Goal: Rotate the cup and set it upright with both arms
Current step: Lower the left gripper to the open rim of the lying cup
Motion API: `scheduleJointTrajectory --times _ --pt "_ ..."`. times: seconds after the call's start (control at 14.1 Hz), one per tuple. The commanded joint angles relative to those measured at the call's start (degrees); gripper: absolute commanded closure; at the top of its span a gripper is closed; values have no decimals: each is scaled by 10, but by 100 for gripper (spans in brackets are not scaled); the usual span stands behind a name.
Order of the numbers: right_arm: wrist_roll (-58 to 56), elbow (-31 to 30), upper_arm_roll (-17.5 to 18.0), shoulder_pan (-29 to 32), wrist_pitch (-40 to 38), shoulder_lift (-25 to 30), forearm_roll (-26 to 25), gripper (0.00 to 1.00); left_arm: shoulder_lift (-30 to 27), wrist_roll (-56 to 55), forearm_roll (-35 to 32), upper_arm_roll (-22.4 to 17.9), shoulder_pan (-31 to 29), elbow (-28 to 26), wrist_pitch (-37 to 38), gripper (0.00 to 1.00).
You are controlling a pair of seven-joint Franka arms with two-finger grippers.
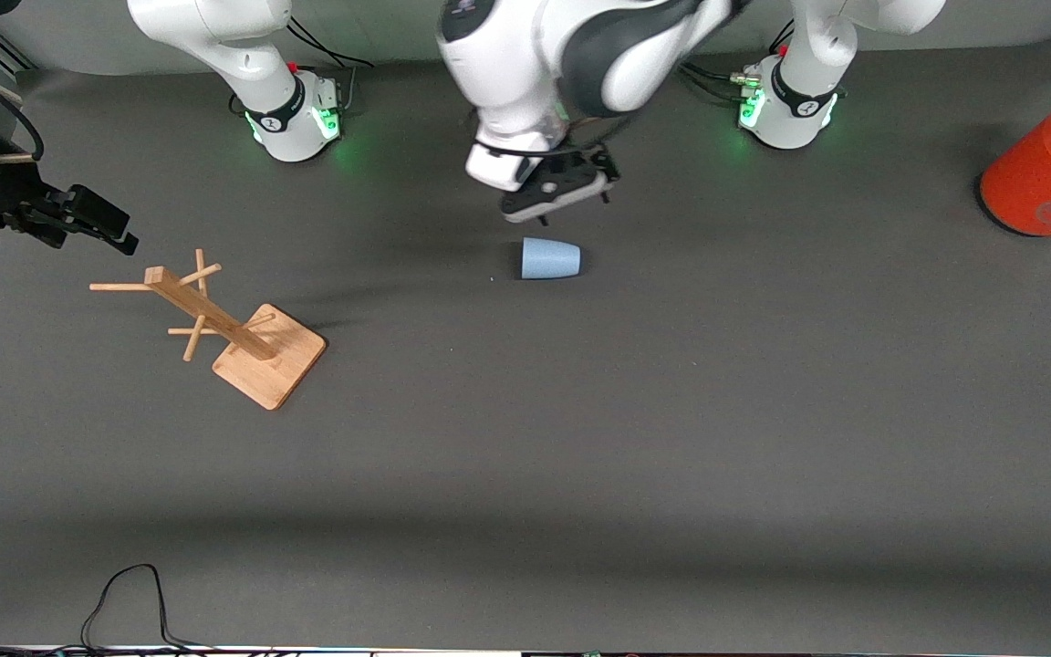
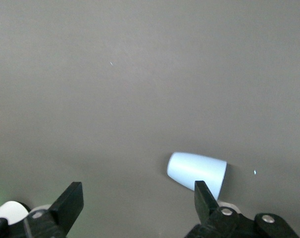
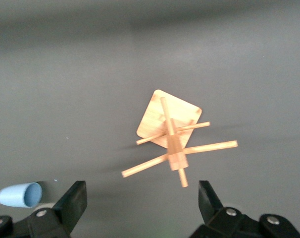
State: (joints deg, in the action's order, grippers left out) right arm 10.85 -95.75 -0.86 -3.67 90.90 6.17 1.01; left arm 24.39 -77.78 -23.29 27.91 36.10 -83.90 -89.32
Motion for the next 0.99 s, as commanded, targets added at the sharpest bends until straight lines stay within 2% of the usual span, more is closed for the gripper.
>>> scheduleJointTrajectory --times 0.0,0.35,0.64,0.92 --pt "-29 -20 -1 4 1 13 -15 0 71 -64 -40 -13 76 51 41 0" --pt "-31 -42 -20 3 22 9 -15 0 172 -139 -96 -15 148 88 39 0" --pt "-36 -53 -29 2 46 7 -6 0 224 -139 -133 -16 153 121 33 0" --pt "-43 -49 -26 2 39 3 -5 0 259 -140 -147 -16 157 125 33 0"
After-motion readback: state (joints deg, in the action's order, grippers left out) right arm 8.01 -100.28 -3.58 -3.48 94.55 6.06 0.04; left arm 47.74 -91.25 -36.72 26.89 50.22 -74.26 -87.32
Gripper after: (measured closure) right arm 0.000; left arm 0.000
